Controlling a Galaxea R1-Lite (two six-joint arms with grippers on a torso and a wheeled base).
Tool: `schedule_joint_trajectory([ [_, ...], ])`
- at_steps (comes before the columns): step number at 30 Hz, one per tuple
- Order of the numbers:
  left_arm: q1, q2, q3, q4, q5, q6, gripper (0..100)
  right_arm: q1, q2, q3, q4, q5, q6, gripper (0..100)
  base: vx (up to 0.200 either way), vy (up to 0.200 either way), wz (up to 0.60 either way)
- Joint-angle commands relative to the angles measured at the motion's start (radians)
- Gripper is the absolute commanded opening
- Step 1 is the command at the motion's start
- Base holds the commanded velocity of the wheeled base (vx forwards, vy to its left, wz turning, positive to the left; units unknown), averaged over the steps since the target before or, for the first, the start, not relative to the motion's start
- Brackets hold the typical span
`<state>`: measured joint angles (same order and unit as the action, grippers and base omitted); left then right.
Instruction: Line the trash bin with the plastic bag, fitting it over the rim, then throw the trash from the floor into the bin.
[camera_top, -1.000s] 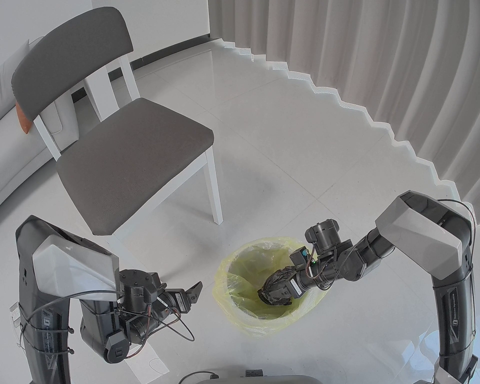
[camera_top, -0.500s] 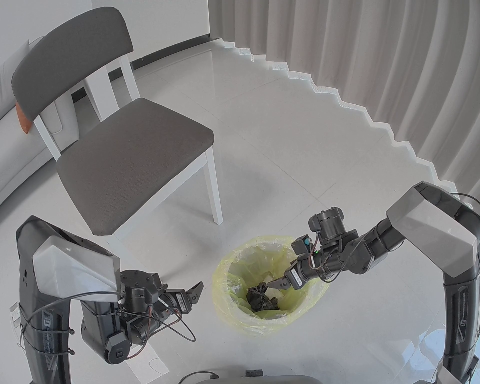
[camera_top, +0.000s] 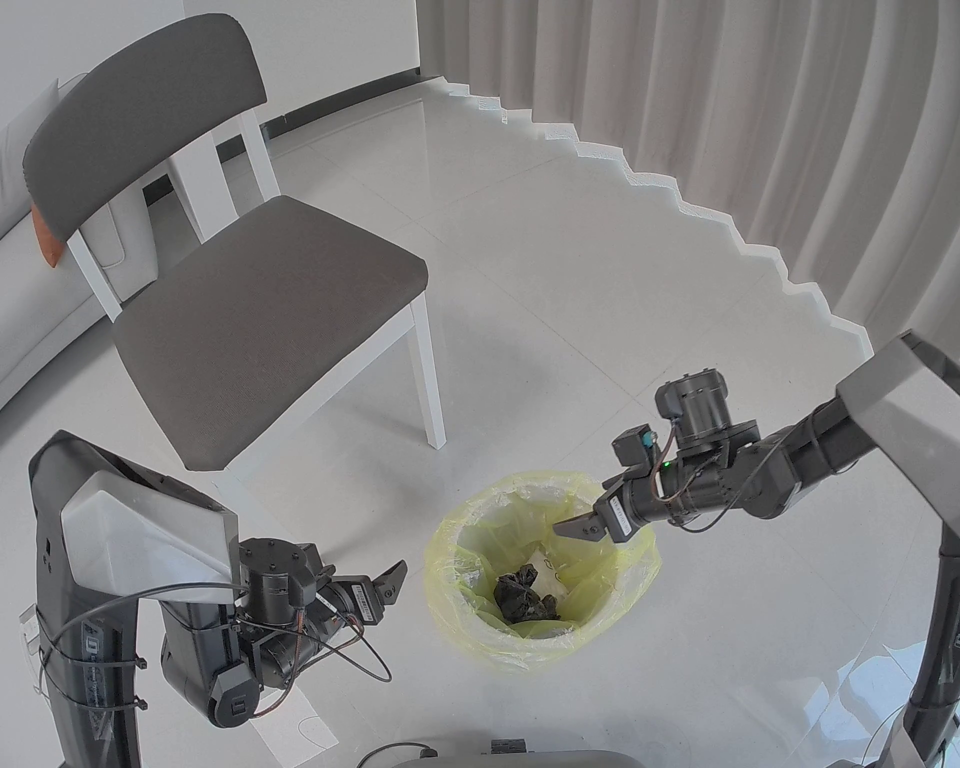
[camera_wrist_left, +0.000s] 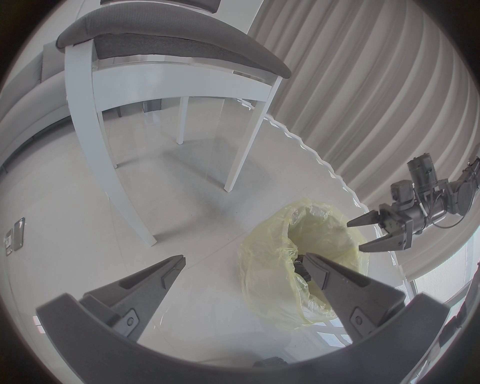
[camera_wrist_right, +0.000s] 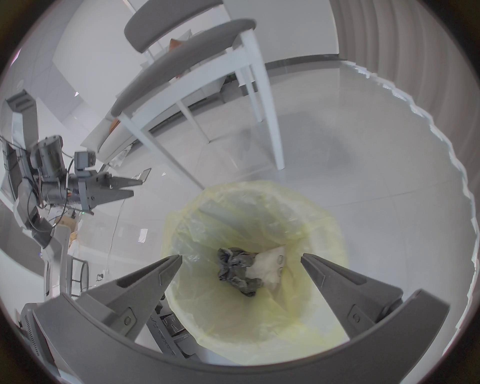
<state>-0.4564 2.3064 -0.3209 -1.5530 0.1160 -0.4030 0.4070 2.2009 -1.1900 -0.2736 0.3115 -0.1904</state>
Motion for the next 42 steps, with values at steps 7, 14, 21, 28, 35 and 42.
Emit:
schedule_joint_trajectory([
  [7,-0.007,-0.148,0.100,-0.018,-0.044,0.081,100,-0.105,-0.527,0.248,-0.001,-0.097,0.028,100,0.000,0.000,0.00],
  [14,-0.053,-0.335,0.259,-0.018,-0.053,0.150,100,-0.151,-0.840,0.454,-0.002,-0.170,0.017,100,0.000,0.000,0.00],
  [21,-0.010,-0.697,0.321,-0.009,-0.033,0.164,100,-0.243,-1.199,0.619,0.001,-0.176,0.022,100,0.000,0.000,0.00],
  [28,0.031,-1.090,0.321,0.264,-0.050,0.222,100,-0.395,-1.498,0.739,0.008,-0.143,0.088,100,0.000,0.000,0.00],
  [35,0.045,-1.524,0.319,0.683,-0.039,0.231,100,-0.395,-1.787,0.971,0.011,-0.089,0.224,100,0.000,0.000,0.00],
  [42,0.232,-1.894,0.319,1.018,-0.094,0.216,100,-0.398,-2.072,1.043,0.131,-0.083,0.325,100,0.000,0.000,0.00],
])
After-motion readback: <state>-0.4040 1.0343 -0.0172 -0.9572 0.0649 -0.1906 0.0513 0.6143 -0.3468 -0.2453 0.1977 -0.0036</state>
